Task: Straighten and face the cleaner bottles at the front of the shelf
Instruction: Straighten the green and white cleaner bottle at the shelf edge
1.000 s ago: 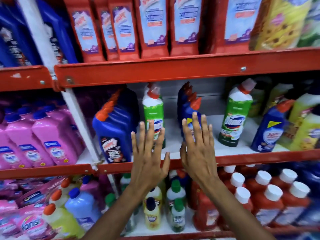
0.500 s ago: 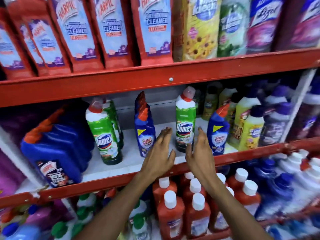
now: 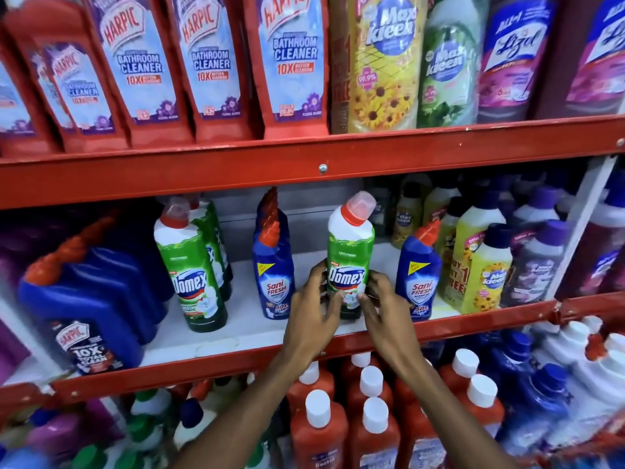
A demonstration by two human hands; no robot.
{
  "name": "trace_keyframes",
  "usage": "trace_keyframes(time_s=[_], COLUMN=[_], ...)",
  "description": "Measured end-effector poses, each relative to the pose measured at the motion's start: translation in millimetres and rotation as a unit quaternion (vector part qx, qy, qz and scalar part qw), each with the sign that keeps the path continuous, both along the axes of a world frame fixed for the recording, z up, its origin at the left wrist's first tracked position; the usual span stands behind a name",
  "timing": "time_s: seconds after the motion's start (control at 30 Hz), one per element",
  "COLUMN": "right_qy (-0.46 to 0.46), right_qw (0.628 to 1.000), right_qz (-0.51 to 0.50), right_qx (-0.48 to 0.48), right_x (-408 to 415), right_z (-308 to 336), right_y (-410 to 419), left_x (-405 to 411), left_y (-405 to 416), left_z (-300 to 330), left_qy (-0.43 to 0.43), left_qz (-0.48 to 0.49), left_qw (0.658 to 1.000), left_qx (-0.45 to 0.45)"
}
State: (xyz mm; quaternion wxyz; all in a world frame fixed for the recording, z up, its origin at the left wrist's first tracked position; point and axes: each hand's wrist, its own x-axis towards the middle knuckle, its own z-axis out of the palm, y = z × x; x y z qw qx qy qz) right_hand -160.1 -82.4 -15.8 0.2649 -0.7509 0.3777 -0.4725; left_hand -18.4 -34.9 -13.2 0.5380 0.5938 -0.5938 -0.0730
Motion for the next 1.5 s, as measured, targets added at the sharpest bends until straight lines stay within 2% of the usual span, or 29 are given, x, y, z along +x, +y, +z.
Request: trace_keyframes(time_s=[0.17, 0.37, 0.53, 0.77, 0.9, 1.03, 1.1, 1.17, 1.27, 1.37, 1.5], right_qy=[-0.046, -0.039, -0.009, 0.036, 0.022, 0.004, 0.025, 0.070, 0.123, 0.185, 0.255], right_qw=[0.996, 0.989, 0.982, 0.984, 0.986, 0.985, 0.989, 0.992, 0.980, 0.958, 0.933], right_qz=[0.067, 0.140, 0.187, 0.174, 0.159, 0.169, 0.147, 0.090, 0.012, -0.055, -0.125], right_qx=[-0.043, -0.033, -0.017, 0.030, 0.049, 0.019, -0.005, -0.056, -0.158, -0.210, -0.223], right_x=[23.5, 95.4, 151.2, 190.0, 190.8, 180.5, 168.8, 152.6, 124.6, 93.9, 52.5], right_z=[11.4, 20.0, 18.0, 11.5, 5.9, 5.5, 5.4, 4.7, 4.1, 4.8, 4.0], right_y=[43.2, 86.8, 108.0, 117.0, 119.1, 122.8, 123.7, 120.3, 107.2, 92.2, 73.6], left_x=[23.7, 82.1, 122.7, 157.2, 160.9, 159.1, 153.5, 143.9, 126.1, 104.7, 70.5], left_y=[56.0, 118.6, 151.3, 159.2, 157.8, 159.7, 162.7, 163.5, 156.3, 138.5, 106.9], left_z=[8.1, 7.8, 2.9, -11.0, -15.4, -17.2, -17.5, -15.0, -7.0, -2.8, -5.8], left_qy=[0.021, 0.027, 0.013, -0.001, -0.017, -0.019, -0.019, -0.054, -0.170, -0.297, -0.383], left_qz=[0.032, 0.146, 0.200, 0.196, 0.187, 0.194, 0.227, 0.264, 0.271, 0.243, 0.205], left_qw=[0.997, 0.986, 0.977, 0.980, 0.982, 0.981, 0.974, 0.961, 0.939, 0.916, 0.898], left_qx=[-0.067, -0.079, -0.072, -0.023, -0.019, -0.013, -0.020, -0.062, -0.124, -0.113, -0.066])
